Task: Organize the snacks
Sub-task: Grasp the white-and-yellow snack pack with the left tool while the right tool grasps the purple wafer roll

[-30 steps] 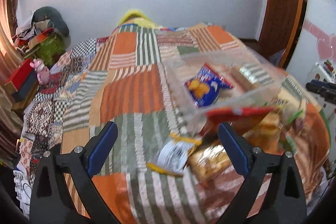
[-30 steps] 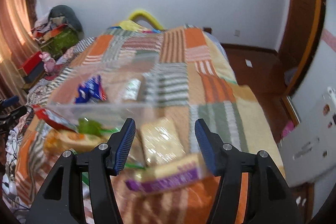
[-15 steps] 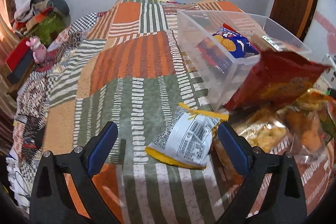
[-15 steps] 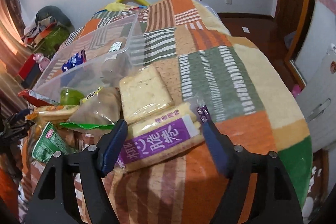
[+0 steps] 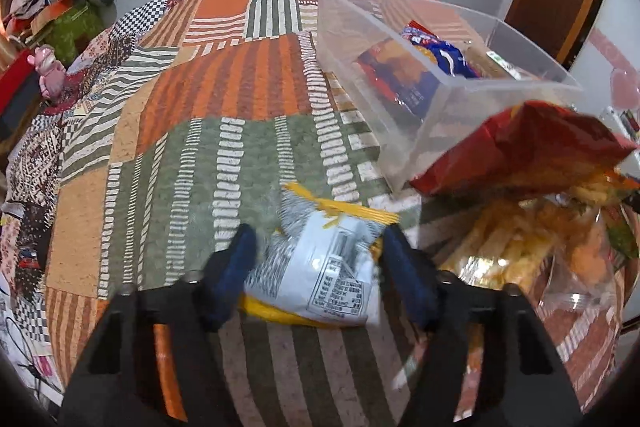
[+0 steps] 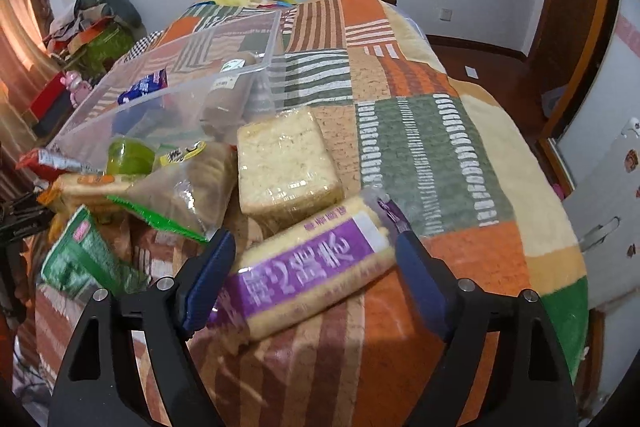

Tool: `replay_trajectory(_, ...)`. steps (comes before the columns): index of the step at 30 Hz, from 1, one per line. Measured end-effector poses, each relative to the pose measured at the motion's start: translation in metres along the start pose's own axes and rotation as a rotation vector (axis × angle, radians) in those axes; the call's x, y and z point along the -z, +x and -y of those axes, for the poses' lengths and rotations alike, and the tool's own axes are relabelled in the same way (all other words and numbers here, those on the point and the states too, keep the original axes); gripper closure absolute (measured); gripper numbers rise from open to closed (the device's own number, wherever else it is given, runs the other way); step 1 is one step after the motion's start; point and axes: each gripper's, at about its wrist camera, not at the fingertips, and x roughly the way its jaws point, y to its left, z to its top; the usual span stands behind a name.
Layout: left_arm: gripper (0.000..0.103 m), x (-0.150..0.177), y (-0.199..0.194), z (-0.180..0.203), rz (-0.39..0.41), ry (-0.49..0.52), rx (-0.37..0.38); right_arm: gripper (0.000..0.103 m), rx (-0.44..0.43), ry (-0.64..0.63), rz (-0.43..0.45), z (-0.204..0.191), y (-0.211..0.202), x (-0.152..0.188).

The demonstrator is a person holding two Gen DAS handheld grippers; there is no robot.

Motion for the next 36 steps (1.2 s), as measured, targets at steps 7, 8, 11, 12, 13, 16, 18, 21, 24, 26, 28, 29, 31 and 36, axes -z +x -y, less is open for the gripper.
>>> replay_trajectory(7,0.052,0.015,-0.015,-0.003,0.001,-0.008,-0.031,0.025,-0.045,0.077,-0.028,0.022,-0.002,0.009)
replay_trajectory(8,0.052,0.017,-0.018,-0.003,0.002,-0.014,-0.034,0.025,-0.052,0.089,-0.030,0.023,-0.002,0.009)
replay_trajectory(11,0.053,0.019,-0.025,-0.003,0.014,-0.021,-0.042,0.033,-0.077,0.096,-0.032,0.018,0.001,0.006)
replay_trajectory(12,0.054,0.019,-0.029,-0.003,0.020,-0.025,-0.042,0.033,-0.097,0.095,-0.036,0.015,0.003,0.006)
replay_trajectory(13,0.055,0.018,-0.031,-0.003,0.024,-0.028,-0.039,0.033,-0.088,0.098,-0.033,0.011,0.004,0.005)
replay_trajectory(16,0.057,0.017,-0.040,-0.002,0.040,-0.029,-0.037,0.033,-0.092,0.106,-0.029,0.008,0.009,0.002)
replay_trajectory(18,0.062,0.016,-0.046,0.000,0.051,-0.025,-0.033,0.032,-0.099,0.123,-0.036,0.009,0.014,0.000)
replay_trajectory(21,0.084,0.013,-0.049,0.003,0.055,-0.026,-0.014,0.028,-0.092,0.132,-0.048,0.010,0.022,-0.001)
replay_trajectory(24,0.085,0.013,-0.048,0.003,0.050,-0.021,-0.012,0.028,-0.026,0.081,-0.044,-0.001,0.027,-0.002)
replay_trajectory(26,0.085,0.014,-0.047,0.002,0.045,-0.014,-0.012,0.030,-0.007,0.054,-0.042,-0.004,0.026,-0.001)
replay_trajectory(28,0.080,0.015,-0.048,0.000,0.047,-0.019,-0.018,0.033,-0.029,0.046,-0.054,0.000,0.023,0.001)
replay_trajectory(29,0.074,0.015,-0.048,-0.002,0.043,-0.029,-0.016,0.034,-0.037,0.041,-0.058,0.003,0.021,0.001)
replay_trajectory(31,0.051,0.016,-0.049,-0.006,0.047,-0.044,-0.013,0.040,-0.037,0.019,-0.067,0.008,0.014,0.003)
replay_trajectory(36,0.038,0.020,-0.041,-0.007,0.022,-0.028,-0.012,0.049,-0.010,-0.012,-0.073,0.018,-0.002,0.010)
